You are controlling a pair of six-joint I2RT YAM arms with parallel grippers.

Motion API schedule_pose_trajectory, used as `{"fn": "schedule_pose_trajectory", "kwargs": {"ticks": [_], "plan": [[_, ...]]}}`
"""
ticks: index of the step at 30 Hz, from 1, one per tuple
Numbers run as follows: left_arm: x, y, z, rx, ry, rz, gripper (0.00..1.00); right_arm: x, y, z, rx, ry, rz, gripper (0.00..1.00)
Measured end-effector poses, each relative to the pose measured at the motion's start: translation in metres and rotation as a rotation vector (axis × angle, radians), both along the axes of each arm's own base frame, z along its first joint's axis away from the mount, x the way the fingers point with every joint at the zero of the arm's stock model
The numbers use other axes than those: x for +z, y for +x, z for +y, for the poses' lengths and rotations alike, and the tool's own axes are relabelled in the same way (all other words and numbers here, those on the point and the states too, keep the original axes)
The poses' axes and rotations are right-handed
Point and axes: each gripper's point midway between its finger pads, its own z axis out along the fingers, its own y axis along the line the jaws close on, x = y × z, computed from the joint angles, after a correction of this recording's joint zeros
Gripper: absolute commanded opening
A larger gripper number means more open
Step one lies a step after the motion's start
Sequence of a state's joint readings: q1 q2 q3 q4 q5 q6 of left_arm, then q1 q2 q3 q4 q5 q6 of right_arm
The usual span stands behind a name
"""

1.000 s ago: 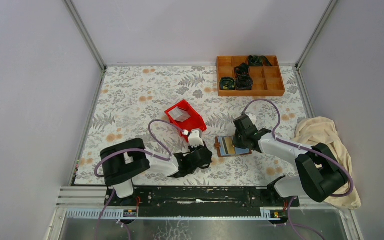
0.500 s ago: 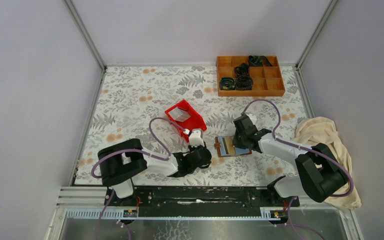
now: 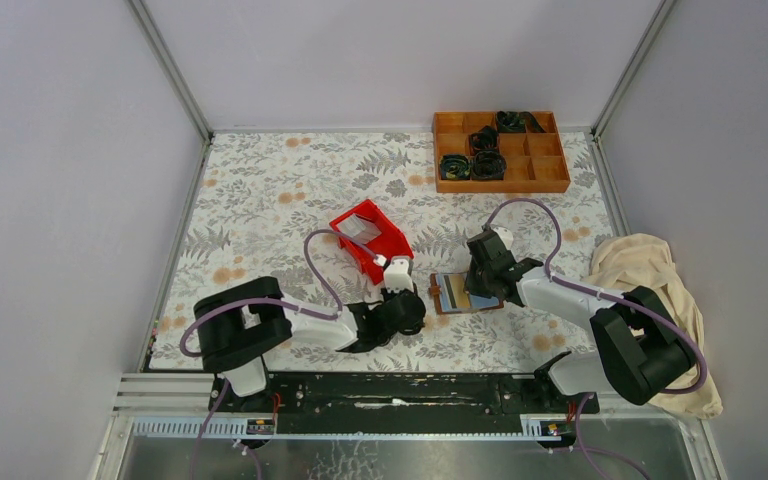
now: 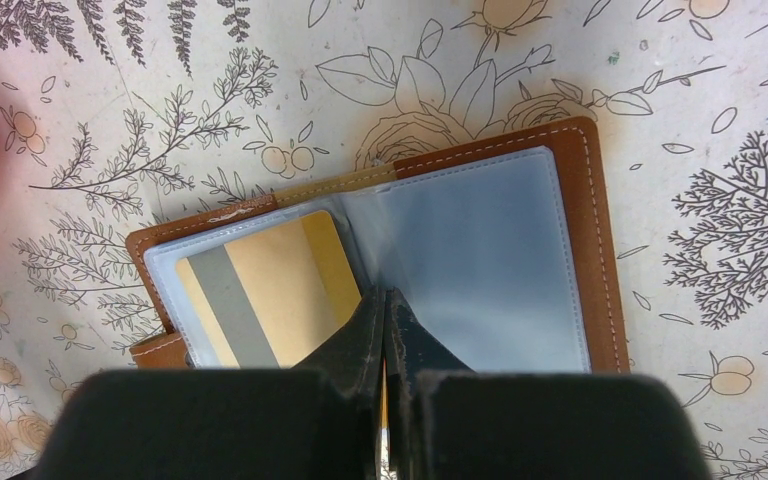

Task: Put the credit cards into the card holder
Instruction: Insert the credit card into the card holder.

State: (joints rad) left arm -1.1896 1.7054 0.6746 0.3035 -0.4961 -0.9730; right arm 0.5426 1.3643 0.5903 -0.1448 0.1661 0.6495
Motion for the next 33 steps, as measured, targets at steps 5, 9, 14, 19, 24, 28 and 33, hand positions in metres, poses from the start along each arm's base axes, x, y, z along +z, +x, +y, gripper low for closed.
{"fn": "schedule_pose_trajectory", "kwargs": {"ticks": [5,9,14,19,24,28,33], "plan": [[0.008,0.001,-0.002,-0.010,-0.010,-0.016,0.08,0.000,0.000,0.000,0.000,0.001,0.000,0.00],[0.012,0.002,-0.006,-0.023,-0.013,-0.023,0.08,0.000,0.000,0.000,0.000,0.002,-0.002,0.00],[0.023,0.004,-0.019,-0.047,-0.046,-0.033,0.07,0.000,0.001,0.001,0.000,0.006,-0.007,0.00],[0.022,0.006,-0.024,-0.056,-0.054,-0.028,0.07,0.000,0.002,0.002,-0.001,0.011,-0.010,0.00],[0.006,0.007,-0.025,-0.062,-0.026,-0.007,0.07,0.000,0.002,0.002,-0.002,0.014,-0.012,0.00],[-0.003,0.008,-0.026,-0.062,-0.019,0.003,0.07,0.000,0.003,0.004,-0.005,0.025,-0.015,0.00],[-0.003,0.009,-0.028,-0.061,-0.027,0.000,0.07,0.000,0.004,0.004,-0.008,0.031,-0.022,0.00]]}}
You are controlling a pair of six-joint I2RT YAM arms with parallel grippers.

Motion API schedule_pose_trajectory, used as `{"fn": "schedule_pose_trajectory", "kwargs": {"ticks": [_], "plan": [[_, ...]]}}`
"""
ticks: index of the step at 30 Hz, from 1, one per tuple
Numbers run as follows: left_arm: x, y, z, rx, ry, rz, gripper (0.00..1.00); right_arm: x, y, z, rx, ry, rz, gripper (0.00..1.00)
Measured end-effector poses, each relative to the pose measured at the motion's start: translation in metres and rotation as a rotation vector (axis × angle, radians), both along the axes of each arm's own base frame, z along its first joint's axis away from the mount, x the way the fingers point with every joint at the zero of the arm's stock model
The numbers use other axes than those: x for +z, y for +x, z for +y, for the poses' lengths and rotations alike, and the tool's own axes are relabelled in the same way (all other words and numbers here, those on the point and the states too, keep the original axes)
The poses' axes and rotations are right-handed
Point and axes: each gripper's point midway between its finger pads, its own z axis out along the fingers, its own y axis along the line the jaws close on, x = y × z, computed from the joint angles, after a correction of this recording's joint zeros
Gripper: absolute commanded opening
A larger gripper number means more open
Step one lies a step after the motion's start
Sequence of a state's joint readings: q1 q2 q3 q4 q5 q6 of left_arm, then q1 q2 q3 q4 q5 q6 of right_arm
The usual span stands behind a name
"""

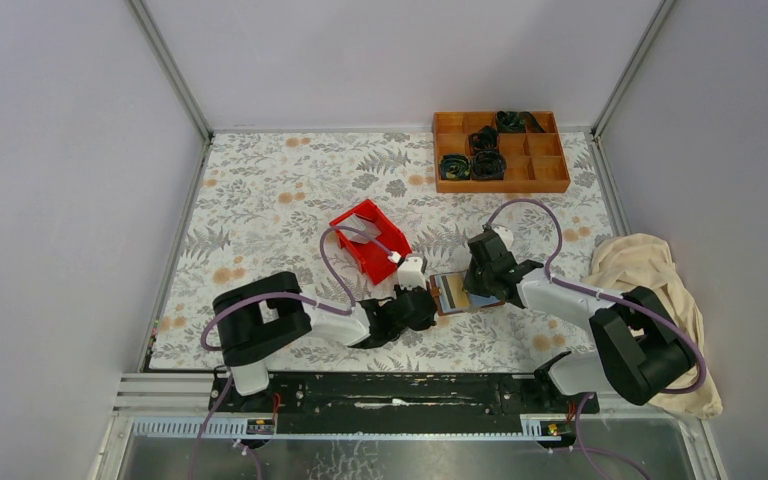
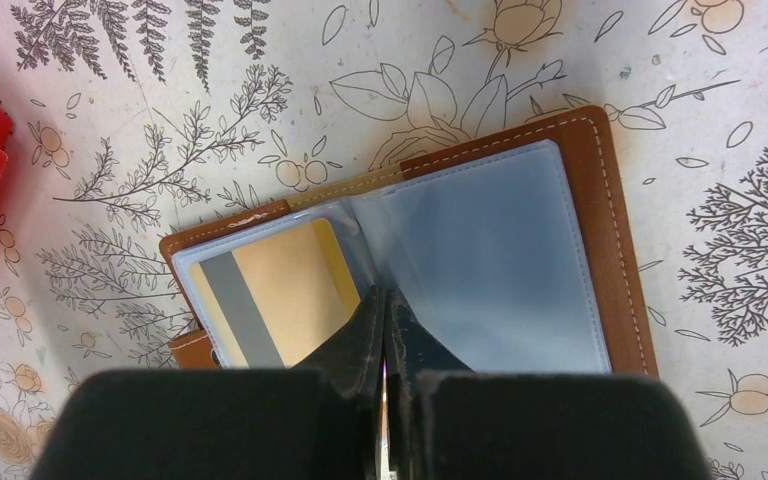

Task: Put the credit cards into the card holder
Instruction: Insert the credit card into the card holder.

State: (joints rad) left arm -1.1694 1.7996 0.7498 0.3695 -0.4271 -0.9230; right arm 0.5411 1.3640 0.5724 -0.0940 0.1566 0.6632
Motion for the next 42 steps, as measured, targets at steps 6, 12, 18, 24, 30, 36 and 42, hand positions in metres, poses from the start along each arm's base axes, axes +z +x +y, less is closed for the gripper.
{"fn": "schedule_pose_trajectory", "kwargs": {"ticks": [6,12,18,24,30,36,42], "plan": [[0.000,0.000,0.000,0.000,-0.003,0.000,0.07,0.001,-0.001,0.001,-0.006,0.014,0.000,0.00],[0.000,0.001,-0.001,0.001,-0.007,-0.001,0.07,0.005,-0.006,0.005,-0.005,0.054,-0.001,0.00],[0.000,0.002,-0.005,0.002,-0.023,-0.004,0.07,0.008,-0.011,0.014,0.009,0.112,0.016,0.00],[0.000,0.002,-0.004,0.005,-0.021,-0.004,0.13,0.009,-0.015,0.011,0.012,0.099,0.026,0.04],[0.004,0.003,0.010,0.022,0.031,-0.011,0.23,0.030,-0.006,0.005,0.021,0.054,-0.017,0.25],[0.043,0.006,0.024,0.051,0.012,-0.062,0.36,0.066,0.014,0.013,0.067,0.061,-0.116,0.62],[0.101,0.003,0.047,0.079,-0.113,-0.144,0.98,0.093,0.029,0.024,0.136,0.077,-0.211,0.71]]}}
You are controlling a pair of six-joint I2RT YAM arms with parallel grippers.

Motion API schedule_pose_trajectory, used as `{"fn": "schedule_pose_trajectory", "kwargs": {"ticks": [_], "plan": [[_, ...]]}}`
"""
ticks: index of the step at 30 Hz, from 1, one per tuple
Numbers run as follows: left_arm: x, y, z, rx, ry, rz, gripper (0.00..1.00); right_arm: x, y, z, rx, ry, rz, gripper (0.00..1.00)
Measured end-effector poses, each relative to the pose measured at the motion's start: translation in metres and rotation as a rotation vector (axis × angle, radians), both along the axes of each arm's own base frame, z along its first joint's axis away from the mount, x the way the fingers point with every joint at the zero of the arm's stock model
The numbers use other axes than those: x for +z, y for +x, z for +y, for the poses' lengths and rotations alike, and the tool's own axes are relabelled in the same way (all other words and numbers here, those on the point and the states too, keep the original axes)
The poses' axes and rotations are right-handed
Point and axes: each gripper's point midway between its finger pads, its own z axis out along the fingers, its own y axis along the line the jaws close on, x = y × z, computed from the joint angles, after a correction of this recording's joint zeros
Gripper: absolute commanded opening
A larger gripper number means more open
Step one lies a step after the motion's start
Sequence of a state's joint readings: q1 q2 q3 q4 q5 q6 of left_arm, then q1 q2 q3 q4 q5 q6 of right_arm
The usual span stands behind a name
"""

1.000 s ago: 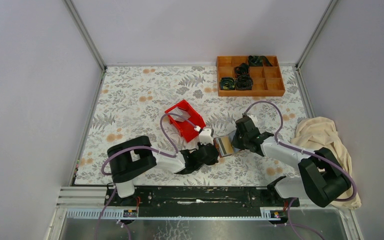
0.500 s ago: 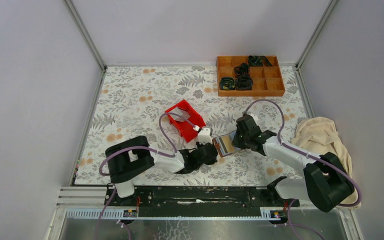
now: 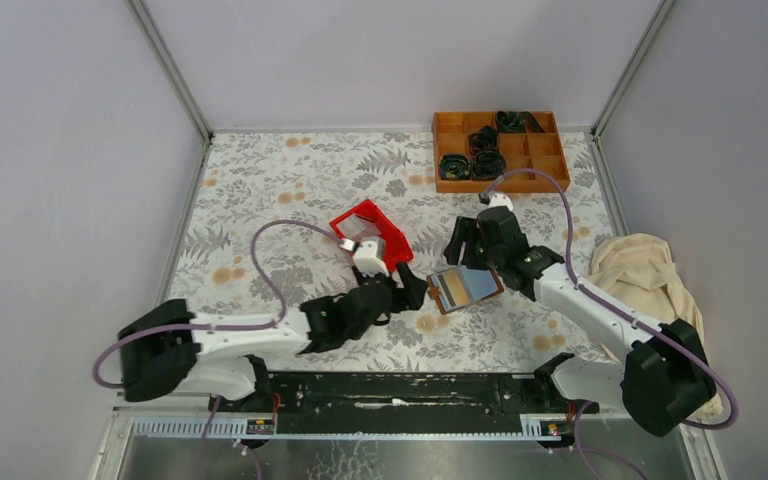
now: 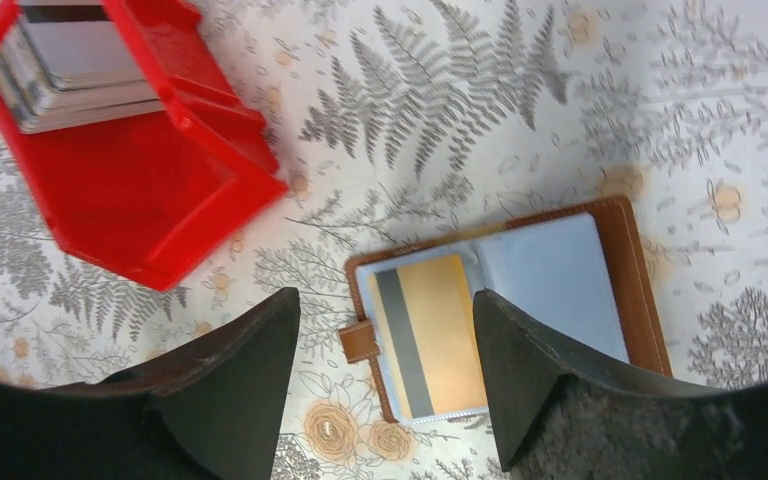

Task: Put the credit cards into the card holder
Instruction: Pick up the credit card from the storage box.

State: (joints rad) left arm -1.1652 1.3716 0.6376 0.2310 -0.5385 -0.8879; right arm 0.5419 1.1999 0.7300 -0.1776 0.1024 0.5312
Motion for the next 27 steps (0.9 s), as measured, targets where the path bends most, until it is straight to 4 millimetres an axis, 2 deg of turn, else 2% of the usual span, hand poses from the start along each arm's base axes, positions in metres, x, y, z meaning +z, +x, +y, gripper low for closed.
{"fn": "schedule_pose_trajectory", "kwargs": {"ticks": [3,7,11,16,21,27], "plan": [[0.024,-0.001,0.023,0.046,-0.073,-0.045,1.00,0.014,0.008,0.009,0.043,0.014,-0.041,0.71],[0.047,-0.002,0.053,0.111,-0.168,-0.104,1.00,0.036,0.031,0.034,0.107,0.037,-0.089,0.70],[0.054,0.002,0.080,0.187,-0.232,-0.144,1.00,0.044,0.047,0.070,0.192,0.022,-0.106,0.69],[0.068,0.017,0.108,0.284,-0.291,-0.166,1.00,0.052,0.063,0.130,0.320,-0.006,-0.118,0.65],[0.064,0.029,0.130,0.362,-0.280,-0.153,0.98,0.050,0.077,0.180,0.413,-0.027,-0.117,0.63],[0.054,0.039,0.148,0.432,-0.274,-0.112,0.91,0.030,0.096,0.209,0.455,-0.060,-0.085,0.60]]}}
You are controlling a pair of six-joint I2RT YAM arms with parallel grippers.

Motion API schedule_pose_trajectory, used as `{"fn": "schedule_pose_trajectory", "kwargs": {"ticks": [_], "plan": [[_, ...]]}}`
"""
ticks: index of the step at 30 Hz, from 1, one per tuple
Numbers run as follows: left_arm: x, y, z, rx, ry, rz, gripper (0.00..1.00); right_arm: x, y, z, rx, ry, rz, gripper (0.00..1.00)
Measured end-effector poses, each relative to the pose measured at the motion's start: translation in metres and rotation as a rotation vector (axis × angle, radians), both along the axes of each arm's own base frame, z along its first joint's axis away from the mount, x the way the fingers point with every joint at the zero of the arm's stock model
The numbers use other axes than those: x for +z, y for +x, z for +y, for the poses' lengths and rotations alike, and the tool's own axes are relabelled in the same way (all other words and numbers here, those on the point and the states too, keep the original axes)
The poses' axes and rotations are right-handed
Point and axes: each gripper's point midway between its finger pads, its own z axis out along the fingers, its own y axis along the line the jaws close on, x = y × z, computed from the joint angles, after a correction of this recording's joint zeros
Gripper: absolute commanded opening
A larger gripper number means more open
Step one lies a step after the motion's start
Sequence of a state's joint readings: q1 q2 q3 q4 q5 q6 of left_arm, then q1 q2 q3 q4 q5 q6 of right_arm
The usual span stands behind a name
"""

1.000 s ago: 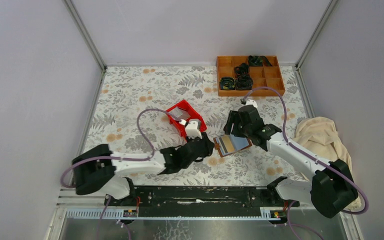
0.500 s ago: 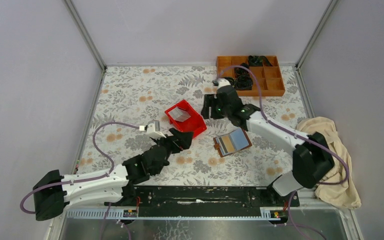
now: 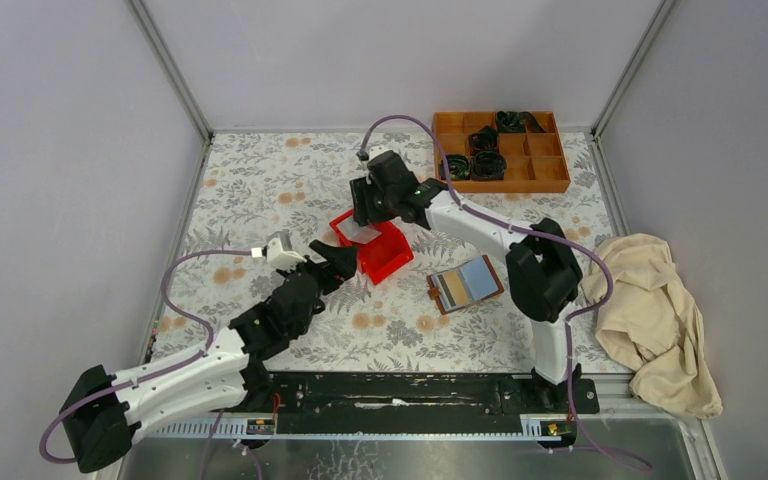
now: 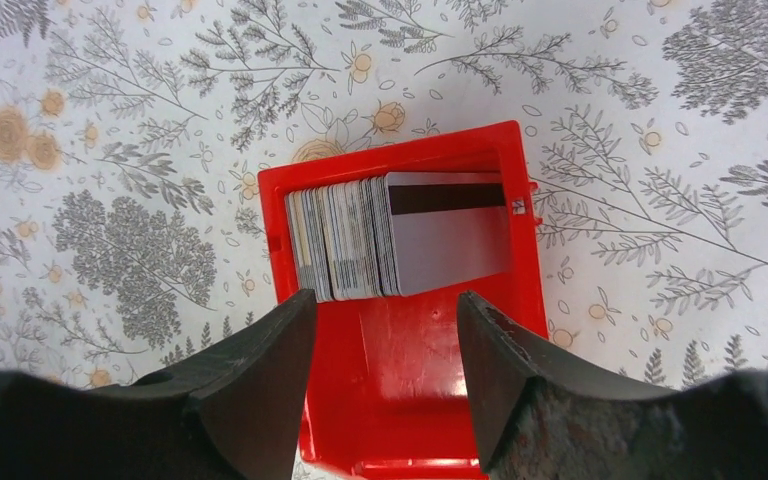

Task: Put the credit cards into the card holder
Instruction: Pick up the credit card from the storage box.

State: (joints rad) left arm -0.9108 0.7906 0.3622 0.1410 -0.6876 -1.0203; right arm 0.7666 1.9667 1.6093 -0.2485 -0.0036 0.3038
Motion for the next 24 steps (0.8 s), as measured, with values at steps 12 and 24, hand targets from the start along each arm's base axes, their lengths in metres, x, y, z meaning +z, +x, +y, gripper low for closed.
{"fn": "schedule_pose_trajectory", "kwargs": {"ticks": [12,24], "plan": [[-0.016,0.008,0.015,0.050,-0.025,0.049,0.83,-0.035,0.017,0.025,0.043,-0.033,0.060,0.58],[-0.081,0.028,0.033,0.132,-0.018,0.215,0.58,-0.046,0.025,0.025,0.045,-0.030,0.088,0.55]]}}
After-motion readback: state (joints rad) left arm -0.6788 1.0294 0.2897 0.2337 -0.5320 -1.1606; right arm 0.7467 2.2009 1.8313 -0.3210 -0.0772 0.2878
